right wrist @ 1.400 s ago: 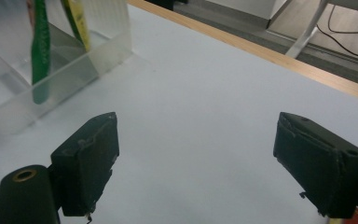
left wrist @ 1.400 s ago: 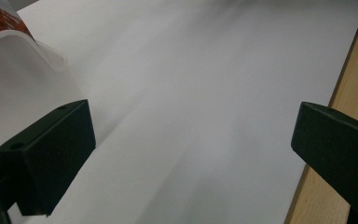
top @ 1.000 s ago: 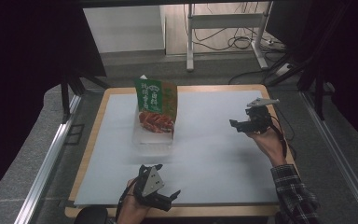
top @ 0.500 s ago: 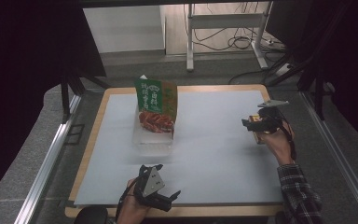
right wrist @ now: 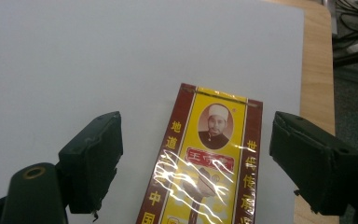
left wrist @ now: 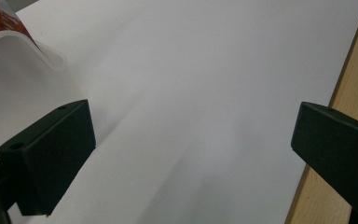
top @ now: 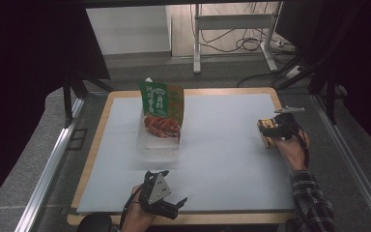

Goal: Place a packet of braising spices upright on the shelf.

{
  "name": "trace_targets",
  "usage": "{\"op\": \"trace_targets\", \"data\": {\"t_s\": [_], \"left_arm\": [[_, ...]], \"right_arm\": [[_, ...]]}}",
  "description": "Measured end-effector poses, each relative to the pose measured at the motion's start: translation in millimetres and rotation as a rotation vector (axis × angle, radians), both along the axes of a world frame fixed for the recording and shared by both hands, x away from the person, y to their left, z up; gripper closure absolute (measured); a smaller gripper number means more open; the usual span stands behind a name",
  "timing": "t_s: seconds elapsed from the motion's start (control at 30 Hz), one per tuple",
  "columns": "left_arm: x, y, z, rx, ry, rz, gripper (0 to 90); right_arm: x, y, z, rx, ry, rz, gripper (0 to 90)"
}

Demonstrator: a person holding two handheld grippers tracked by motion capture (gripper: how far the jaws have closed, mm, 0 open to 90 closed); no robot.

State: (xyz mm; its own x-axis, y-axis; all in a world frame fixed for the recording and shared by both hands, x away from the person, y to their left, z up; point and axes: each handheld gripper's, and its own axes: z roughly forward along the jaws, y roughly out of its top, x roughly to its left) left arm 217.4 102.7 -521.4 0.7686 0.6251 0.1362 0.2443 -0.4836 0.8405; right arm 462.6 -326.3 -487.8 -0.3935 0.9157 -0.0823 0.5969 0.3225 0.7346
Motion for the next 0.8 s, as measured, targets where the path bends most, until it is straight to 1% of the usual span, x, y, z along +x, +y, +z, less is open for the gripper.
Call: {"op": "trace_targets", "data": {"t_s": [0.1, 0.13, 0.17, 0.23, 0.27, 0.33, 0.37, 0.53, 0.6, 0.7, 0.8], "left_arm": [[0.0, 0.3, 0.4, 0.010, -0.002, -0.004, 0.0], [0.0, 0.3, 0.4, 0.010, -0.001, -0.004, 0.0], [-0.1, -0.2, -0.1, 0.000, 0.000, -0.001, 0.0], [0.0, 0.1, 0.0, 0.000, 0.000, -0.001, 0.0], [0.1, 0.6, 0.4, 0.009, -0.001, -0.004, 0.0], [0.0, 0.4, 0.4, 0.010, -0.001, -0.004, 0.0], [-0.2, -0.2, 0.0, 0.001, 0.000, -0.002, 0.0], [-0.2, -0.3, -0.1, 0.003, 0.000, -0.004, 0.0], [-0.2, -0.3, -0.1, 0.003, 0.000, -0.003, 0.0], [-0.2, -0.4, -0.1, 0.004, 0.000, -0.004, 0.0], [-0.2, -0.6, -0.2, 0.005, -0.001, -0.006, 0.0]], "right_arm": [[2.4, 0.4, -6.4, -0.008, 0.017, -0.010, 17.0], [2.9, 0.7, -8.0, -0.012, 0.021, -0.014, 17.0], [3.1, 1.0, -9.0, -0.013, 0.025, -0.016, 17.0], [4.1, 1.2, -11.6, -0.028, 0.030, -0.019, 17.0], [4.4, 1.4, -13.0, -0.038, 0.032, -0.027, 17.0], [5.0, 1.1, -14.8, -0.044, 0.038, -0.034, 17.0], [5.1, 0.9, -15.8, -0.044, 0.043, -0.038, 17.0], [6.2, 2.0, -20.9, -0.062, 0.069, -0.041, 17.6], [6.2, 2.8, -22.3, -0.067, 0.086, -0.047, 19.4], [6.0, 2.4, -23.2, -0.079, 0.097, -0.063, 24.2], [5.7, 1.4, -22.6, -0.056, 0.115, -0.069, 28.2]]}}
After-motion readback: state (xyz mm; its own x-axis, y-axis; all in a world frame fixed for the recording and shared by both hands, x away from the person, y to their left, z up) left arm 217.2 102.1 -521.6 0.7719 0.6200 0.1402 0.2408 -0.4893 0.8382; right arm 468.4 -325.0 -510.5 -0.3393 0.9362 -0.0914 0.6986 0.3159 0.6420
